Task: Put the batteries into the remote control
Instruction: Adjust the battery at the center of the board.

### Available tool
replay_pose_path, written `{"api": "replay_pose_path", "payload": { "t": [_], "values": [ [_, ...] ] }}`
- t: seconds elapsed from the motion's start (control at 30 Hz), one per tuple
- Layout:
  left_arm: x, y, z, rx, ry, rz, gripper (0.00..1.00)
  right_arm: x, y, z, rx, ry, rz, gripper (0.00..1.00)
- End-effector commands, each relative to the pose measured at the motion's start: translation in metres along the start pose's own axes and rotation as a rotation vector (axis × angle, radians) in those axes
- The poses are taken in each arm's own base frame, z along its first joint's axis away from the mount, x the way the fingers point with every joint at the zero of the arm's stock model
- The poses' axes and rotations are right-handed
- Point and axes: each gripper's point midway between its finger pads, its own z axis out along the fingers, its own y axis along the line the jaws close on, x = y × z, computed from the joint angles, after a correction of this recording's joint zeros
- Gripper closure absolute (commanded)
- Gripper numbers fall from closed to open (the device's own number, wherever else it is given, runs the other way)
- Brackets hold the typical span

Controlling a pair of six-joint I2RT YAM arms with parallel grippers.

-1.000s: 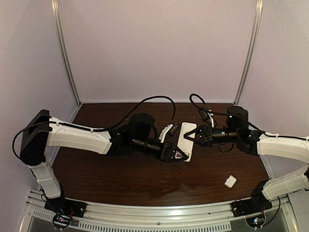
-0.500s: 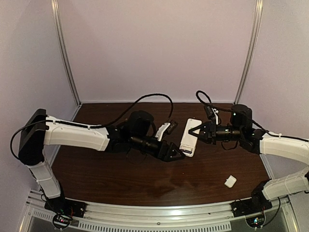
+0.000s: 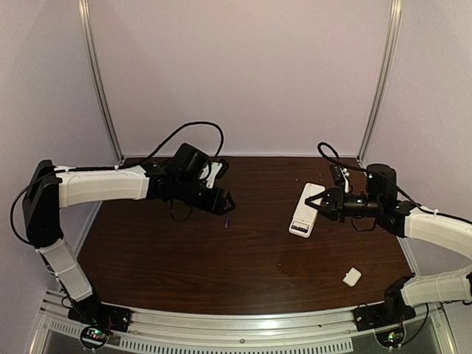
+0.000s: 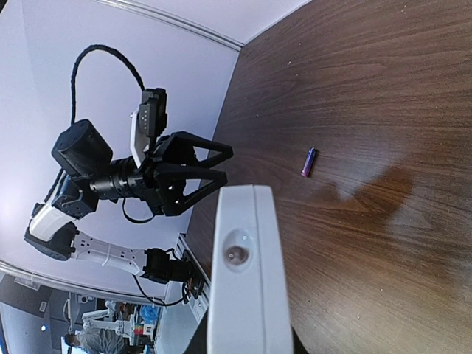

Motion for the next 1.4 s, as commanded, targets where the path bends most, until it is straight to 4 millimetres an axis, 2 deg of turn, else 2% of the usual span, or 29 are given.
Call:
{"api": "replay_pose_path", "payload": {
  "t": [0.0,0.07,0.2,0.33,0.43,0.57,0.7,0.83,1.0,1.37],
  "values": [
    [0.007,0.046,0.009,-0.263,0.108,0.177,0.38,0.005,0.0,-0.003,-0.016,0.016,-0.015,1.0],
    [0.003,0.055,0.013,-0.318,0.126,0.225,0.39,0.005,0.0,-0.003,-0.017,0.018,-0.017,1.0],
    [0.001,0.062,0.03,-0.347,0.189,0.279,0.41,0.006,-0.001,-0.004,-0.013,0.022,-0.018,1.0],
    [0.001,0.058,0.052,-0.313,0.217,0.265,0.41,0.006,-0.003,-0.004,-0.01,0.022,-0.017,1.0],
    [0.004,0.063,0.068,-0.324,0.243,0.255,0.4,0.006,-0.003,-0.004,-0.012,0.022,-0.015,1.0],
    [0.001,0.065,0.079,-0.333,0.248,0.255,0.43,0.006,-0.002,-0.004,-0.013,0.021,-0.017,1.0],
    [0.0,0.07,0.077,-0.362,0.253,0.273,0.46,0.007,-0.001,-0.005,-0.016,0.023,-0.016,1.0],
    [0.013,0.085,0.071,-0.432,0.291,0.281,0.52,0.008,-0.001,-0.006,-0.017,0.022,-0.017,1.0],
    [0.032,0.094,0.071,-0.45,0.336,0.292,0.56,0.008,0.0,-0.007,-0.019,0.021,-0.019,1.0],
    [0.049,0.094,0.079,-0.42,0.373,0.289,0.59,0.006,0.001,-0.009,-0.02,0.015,-0.02,1.0]
  ]
}}
